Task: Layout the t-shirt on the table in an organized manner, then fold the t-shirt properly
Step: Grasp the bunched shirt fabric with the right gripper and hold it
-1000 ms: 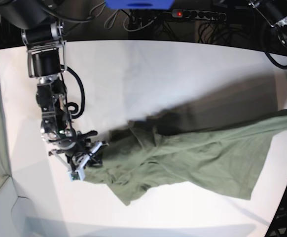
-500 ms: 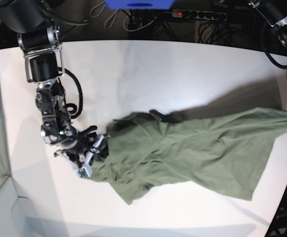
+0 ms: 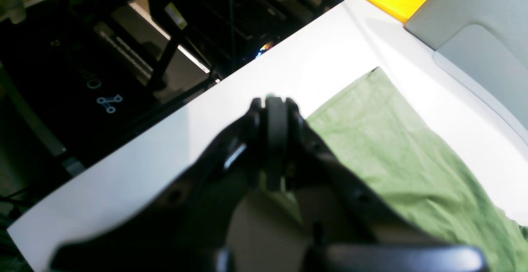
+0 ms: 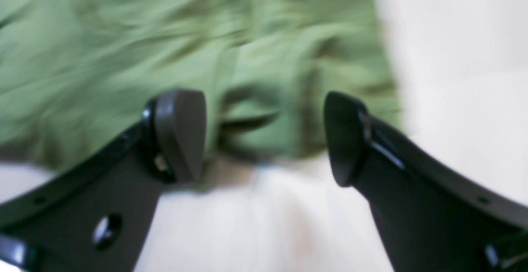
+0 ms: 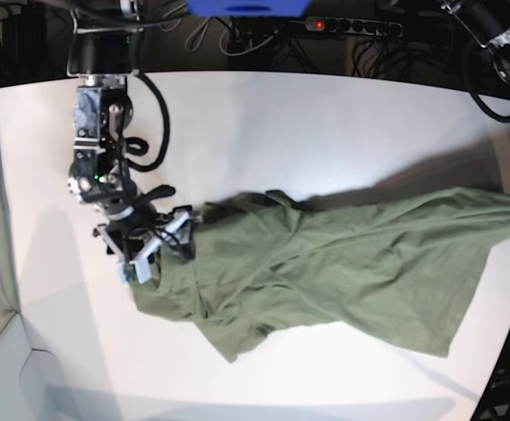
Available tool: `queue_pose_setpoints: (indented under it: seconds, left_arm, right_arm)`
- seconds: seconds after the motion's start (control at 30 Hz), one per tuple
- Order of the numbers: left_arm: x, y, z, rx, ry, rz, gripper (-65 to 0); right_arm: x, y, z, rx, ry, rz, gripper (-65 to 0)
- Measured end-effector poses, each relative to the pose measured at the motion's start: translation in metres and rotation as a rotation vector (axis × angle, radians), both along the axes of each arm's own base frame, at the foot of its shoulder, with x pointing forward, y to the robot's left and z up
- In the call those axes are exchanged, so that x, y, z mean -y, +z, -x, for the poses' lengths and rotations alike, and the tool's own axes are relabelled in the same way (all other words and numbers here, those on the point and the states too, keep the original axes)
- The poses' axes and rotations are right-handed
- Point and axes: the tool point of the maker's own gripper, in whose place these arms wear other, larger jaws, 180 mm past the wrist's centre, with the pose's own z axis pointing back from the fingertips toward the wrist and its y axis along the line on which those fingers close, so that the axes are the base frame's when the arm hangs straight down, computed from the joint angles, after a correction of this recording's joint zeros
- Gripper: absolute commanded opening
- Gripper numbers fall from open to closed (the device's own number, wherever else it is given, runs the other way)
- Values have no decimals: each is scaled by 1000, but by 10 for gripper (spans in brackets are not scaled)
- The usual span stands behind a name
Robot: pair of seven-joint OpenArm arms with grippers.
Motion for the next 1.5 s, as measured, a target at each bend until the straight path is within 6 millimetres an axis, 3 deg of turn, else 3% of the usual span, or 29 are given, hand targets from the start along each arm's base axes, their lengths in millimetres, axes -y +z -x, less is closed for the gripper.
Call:
queue_pose_setpoints:
  seconds: [0.27, 0.53, 0.73, 1.0, 1.23, 1.5]
  left_arm:
    - [0, 0, -1, 0, -1, 0, -647]
    - [0, 1, -1, 3, -1, -1, -647]
    - [0, 1, -1, 2, -2, 0, -647]
    - [0, 0, -1, 2, -1, 1, -647]
    - [0, 1, -1, 2, -1, 0, -647]
    - [0, 1, -1, 3, -1, 0, -647]
  right_arm:
    - [-24, -36, 41, -104, -7, -66, -203]
    - [-60, -64, 59, -186, 74, -88, -203]
    - [-73, -65, 47, -130, 86, -123, -204]
    - [-71, -70, 28, -117, 80, -130, -206]
    - [-64, -72, 28, -94, 70, -124, -366]
    - [-56, -76, 34, -94, 62, -126, -351]
